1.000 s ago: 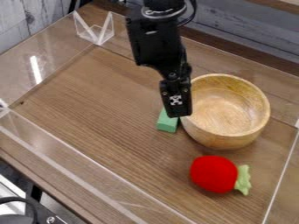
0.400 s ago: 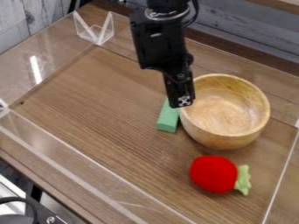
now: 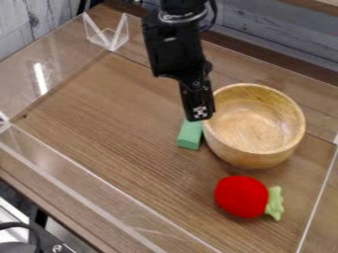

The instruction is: Move the red object to the right side of the table

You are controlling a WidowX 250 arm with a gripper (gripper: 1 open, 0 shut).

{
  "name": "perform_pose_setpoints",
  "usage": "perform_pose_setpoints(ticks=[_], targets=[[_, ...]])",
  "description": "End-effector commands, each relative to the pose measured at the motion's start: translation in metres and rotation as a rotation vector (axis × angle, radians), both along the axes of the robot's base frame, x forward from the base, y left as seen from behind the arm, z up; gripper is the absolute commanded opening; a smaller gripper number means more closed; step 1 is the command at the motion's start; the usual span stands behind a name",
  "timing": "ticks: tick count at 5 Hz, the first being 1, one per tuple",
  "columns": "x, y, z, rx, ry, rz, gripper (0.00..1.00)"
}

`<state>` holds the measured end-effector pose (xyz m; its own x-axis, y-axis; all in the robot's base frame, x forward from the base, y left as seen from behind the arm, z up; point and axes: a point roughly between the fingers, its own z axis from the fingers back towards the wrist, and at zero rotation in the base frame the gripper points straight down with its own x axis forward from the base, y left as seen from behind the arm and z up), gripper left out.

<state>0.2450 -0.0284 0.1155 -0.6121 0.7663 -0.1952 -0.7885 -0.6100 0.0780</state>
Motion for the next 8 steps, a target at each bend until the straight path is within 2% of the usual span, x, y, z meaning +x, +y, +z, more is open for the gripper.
perform_pose_setpoints(ticks=[1, 3, 4, 5, 6, 8], targets=[[0.003, -0.006, -0.001, -0.003, -0.027, -0.061, 0.00], [0.017, -0.027, -0.010, -0.004, -0.016, -0.058, 0.00], [0.019, -0.025, -0.016, -0.009, -0.010, -0.017, 0.00], [0.018, -0.023, -0.019, -0.011, -0.003, 0.016, 1.00], [0.017, -0.020, -0.022, -0.012, 0.005, 0.049, 1.00], [0.002, 0.005, -0.015, -0.016, 0.011, 0.088, 1.00]])
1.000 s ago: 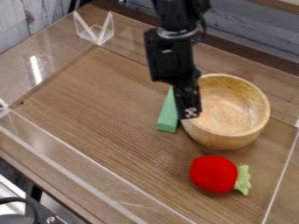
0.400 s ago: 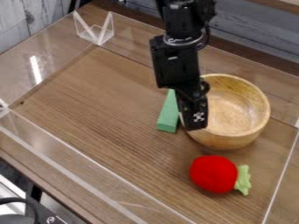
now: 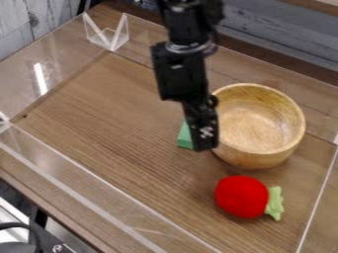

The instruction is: Move the red object to the right side of the table

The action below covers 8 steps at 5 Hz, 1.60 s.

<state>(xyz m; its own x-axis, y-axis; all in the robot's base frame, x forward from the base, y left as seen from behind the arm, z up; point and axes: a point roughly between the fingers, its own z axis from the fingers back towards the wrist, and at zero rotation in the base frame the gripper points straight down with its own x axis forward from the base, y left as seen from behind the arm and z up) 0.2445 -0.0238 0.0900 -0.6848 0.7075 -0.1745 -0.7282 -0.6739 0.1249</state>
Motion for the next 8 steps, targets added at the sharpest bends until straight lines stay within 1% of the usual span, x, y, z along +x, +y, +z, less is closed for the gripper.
perform_pose_setpoints(ticks=[1, 2, 3, 4, 5, 6, 7, 8], targets=[[0.010, 0.009, 0.003, 0.002, -0.035, -0.020, 0.00], [0.016, 0.019, -0.002, 0.003, -0.032, -0.043, 0.00], [0.011, 0.035, 0.004, 0.008, -0.031, -0.013, 1.00], [0.017, 0.067, 0.013, 0.011, -0.036, -0.005, 1.00], [0.027, 0.097, 0.014, 0.017, -0.042, 0.005, 0.00], [0.036, 0.098, 0.009, 0.016, -0.038, 0.031, 1.00], [0.045, 0.097, 0.002, 0.013, -0.034, 0.054, 1.00], [0.050, 0.087, -0.003, 0.009, -0.029, 0.100, 1.00]])
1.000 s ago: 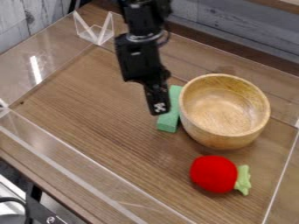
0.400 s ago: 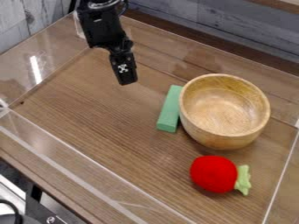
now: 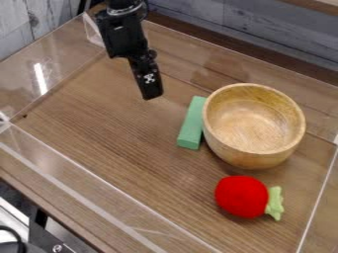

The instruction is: Move the red object to the right side of the table

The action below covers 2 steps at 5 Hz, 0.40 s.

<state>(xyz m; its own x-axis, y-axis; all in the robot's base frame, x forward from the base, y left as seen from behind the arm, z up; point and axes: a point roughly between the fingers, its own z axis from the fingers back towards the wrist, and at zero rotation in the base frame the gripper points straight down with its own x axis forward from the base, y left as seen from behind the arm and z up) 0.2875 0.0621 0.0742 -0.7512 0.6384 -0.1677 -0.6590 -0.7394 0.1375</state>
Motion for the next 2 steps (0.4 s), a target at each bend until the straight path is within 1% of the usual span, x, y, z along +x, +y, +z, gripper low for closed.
perform_pose_setpoints(ticks=[1, 2], targets=[[0.0104, -0.0085, 0.0083, 0.012, -0.037, 0.051, 1.00], [0.0101, -0.0101, 0.0058, 0.003, -0.029, 0.176, 1.00]])
